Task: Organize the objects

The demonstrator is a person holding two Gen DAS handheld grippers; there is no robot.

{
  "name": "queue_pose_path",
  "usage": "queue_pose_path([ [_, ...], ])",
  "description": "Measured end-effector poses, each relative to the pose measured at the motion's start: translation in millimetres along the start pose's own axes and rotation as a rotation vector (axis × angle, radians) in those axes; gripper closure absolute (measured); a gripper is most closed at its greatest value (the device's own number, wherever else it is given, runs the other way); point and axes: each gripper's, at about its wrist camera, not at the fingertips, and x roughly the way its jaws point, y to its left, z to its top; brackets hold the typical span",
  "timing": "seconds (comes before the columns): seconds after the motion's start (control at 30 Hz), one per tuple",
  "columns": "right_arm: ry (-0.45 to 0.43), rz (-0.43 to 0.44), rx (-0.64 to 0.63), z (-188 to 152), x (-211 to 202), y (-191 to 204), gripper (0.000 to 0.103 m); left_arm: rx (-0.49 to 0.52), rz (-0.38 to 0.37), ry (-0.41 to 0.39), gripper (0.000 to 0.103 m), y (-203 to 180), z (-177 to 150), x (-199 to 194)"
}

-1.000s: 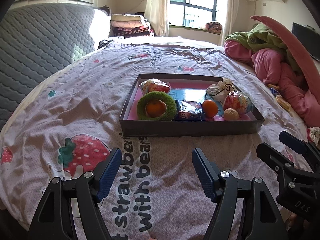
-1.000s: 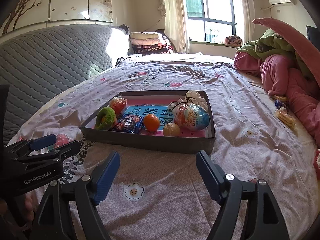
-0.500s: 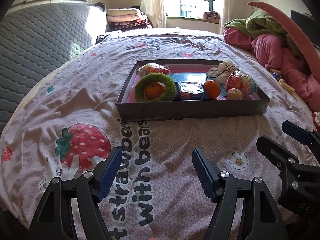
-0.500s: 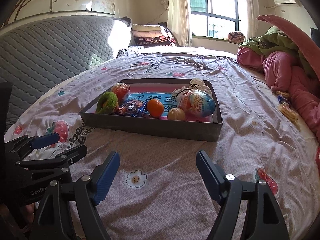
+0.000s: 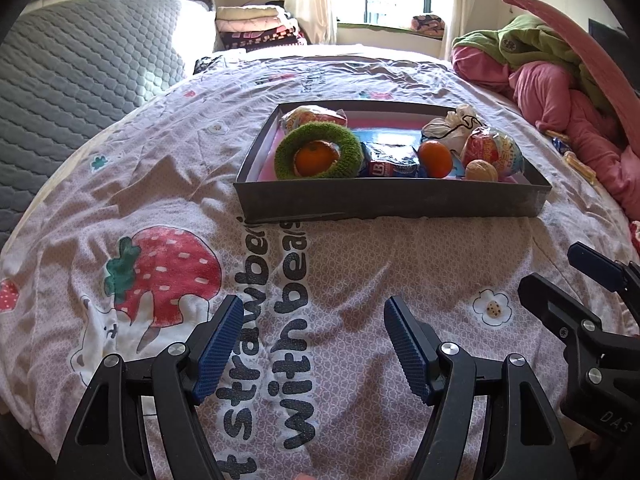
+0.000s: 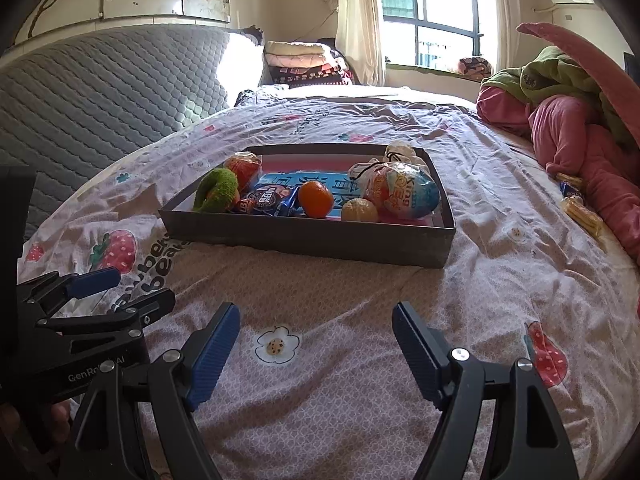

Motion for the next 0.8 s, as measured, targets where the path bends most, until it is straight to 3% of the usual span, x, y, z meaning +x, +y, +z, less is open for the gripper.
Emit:
queue_pose_path([
  [0.8,0.022,0.005,0.008,-1.9,5.0,-1.3,0.025,-0.005,-0.004,0.0,0.029,-0.4,-1.8,3.9],
])
